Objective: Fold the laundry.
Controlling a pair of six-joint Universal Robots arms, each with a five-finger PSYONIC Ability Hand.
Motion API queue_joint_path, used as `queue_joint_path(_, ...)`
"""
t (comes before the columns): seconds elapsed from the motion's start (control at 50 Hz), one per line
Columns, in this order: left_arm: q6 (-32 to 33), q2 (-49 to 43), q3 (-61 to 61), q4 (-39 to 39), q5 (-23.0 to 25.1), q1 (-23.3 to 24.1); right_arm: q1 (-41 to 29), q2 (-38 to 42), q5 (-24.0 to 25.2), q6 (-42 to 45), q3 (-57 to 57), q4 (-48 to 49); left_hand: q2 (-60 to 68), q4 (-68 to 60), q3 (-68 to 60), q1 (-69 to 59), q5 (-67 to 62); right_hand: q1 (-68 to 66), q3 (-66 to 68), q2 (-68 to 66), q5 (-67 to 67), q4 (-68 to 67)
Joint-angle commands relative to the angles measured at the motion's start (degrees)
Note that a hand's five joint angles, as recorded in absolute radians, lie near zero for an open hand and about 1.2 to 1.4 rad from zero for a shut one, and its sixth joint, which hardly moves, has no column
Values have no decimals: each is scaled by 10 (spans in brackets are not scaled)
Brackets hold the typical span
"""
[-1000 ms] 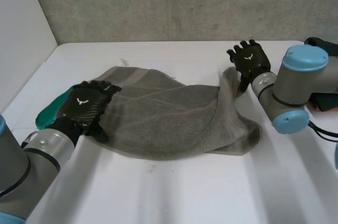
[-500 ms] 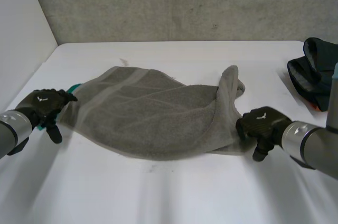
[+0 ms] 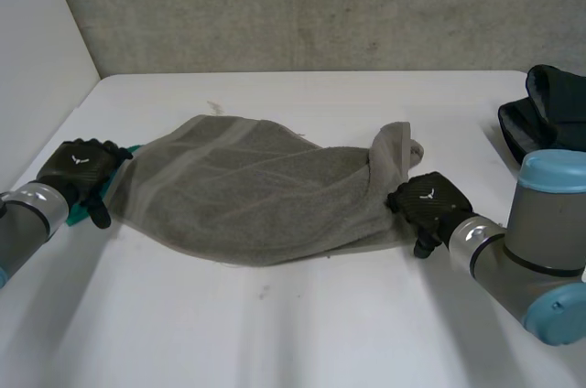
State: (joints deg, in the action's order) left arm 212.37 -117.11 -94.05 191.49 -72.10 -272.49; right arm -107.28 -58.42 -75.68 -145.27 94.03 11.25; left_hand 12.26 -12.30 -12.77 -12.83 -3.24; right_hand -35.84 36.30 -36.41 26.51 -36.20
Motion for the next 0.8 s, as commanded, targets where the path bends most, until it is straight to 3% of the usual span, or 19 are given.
queue_joint_path(0.02, 9, -20, 11, 0, -1, 1, 5, 21, -4, 17, -17, 38, 85, -85, -80, -80, -76, -325, 320, -319, 318, -321)
queue_joint_path(0.06, 9, -24, 12, 3, -1, 2, 5, 27, -6, 19, -23, 47, 89, -88, -84, -83, -79, -441, 436, -435, 434, -437)
queue_joint_path(0.14, 9, -30, 12, 14, -1, 7, 8, 32, -21, 23, -32, 50, 158, -157, -152, -152, -148, -442, 437, -436, 435, -438)
queue_joint_path(0.26, -1, -32, 9, 55, 2, 13, 19, 28, -33, 25, -34, 34, 428, -428, -423, -422, -418, -442, 437, -436, 435, -438)
queue_joint_path(0.36, -6, -40, 11, 70, 2, 16, 23, 16, -28, 22, -30, 11, 541, -541, -536, -536, -531, -442, 437, -436, 435, -438)
queue_joint_path(0.42, -5, -46, 13, 75, 3, 18, 24, 5, -25, 18, -24, -3, 508, -508, -503, -502, -498, -442, 437, -436, 435, -438)
queue_joint_path(0.46, -3, -49, 15, 75, 0, 18, 24, 2, -23, 18, -22, -9, 406, -405, -401, -400, -396, -442, 437, -436, 435, -438)
queue_joint_path(0.48, 0, -50, 17, 75, -1, 19, 23, -2, -21, 17, -18, -14, 279, -278, -273, -273, -269, -442, 437, -436, 435, -438)
queue_joint_path(0.54, 2, -46, 15, 71, -5, 20, 23, -10, -17, 13, -11, -22, 180, -180, -175, -174, -170, -423, 418, -417, 416, -419)
queue_joint_path(0.6, -1, -39, 11, 68, -8, 21, 22, -18, -17, 4, -8, -29, 151, -151, -146, -146, -141, -312, 308, -307, 306, -309)
queue_joint_path(0.62, -2, -36, 8, 64, -9, 21, 22, -21, -17, -1, -8, -36, 136, -136, -131, -130, -126, -202, 197, -196, 195, -198)
queue_joint_path(0.66, -3, -33, 5, 63, -8, 23, 22, -24, -17, -6, -9, -45, 121, -120, -116, -115, -111, -110, 106, -105, 104, -107)
queue_joint_path(0.8, 1, -51, 15, 65, -8, 28, 20, -21, -16, -21, -16, -54, 114, -114, -109, -108, -104, -17, 13, -12, 11, -14)
